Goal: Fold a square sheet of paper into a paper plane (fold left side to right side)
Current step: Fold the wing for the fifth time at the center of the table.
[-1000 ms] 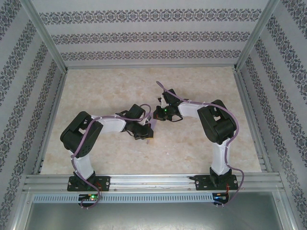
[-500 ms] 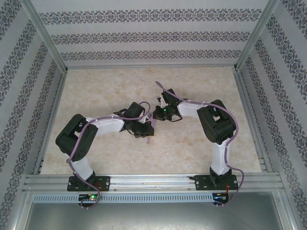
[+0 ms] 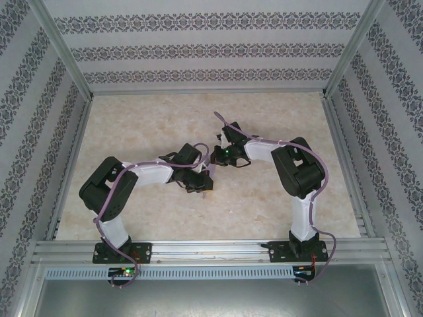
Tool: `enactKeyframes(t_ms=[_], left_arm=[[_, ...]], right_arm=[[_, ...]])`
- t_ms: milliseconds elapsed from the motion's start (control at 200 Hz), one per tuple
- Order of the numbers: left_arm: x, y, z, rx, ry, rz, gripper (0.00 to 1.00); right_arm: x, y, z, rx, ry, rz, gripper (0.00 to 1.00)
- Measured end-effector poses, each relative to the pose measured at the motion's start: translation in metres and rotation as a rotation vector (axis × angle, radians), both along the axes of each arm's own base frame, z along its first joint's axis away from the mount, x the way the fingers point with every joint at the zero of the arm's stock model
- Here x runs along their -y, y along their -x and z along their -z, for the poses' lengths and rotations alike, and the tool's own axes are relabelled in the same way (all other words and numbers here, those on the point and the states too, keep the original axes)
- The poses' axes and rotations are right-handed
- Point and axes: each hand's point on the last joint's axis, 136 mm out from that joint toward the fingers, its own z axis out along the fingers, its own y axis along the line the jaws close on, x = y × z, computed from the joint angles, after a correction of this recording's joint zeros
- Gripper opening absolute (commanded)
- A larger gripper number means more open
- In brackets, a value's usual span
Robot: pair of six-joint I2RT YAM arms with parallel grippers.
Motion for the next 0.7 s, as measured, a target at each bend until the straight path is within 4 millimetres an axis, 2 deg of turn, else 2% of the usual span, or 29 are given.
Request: enactKeyframes(t_ms=[700], left_arm=[[-0.009,0.012,0.016,-0.038,-0.030,-0.001,0.06]], right_arm=[[0.000,0.000,0.001,-0.012,0.007,0.000,0.00]])
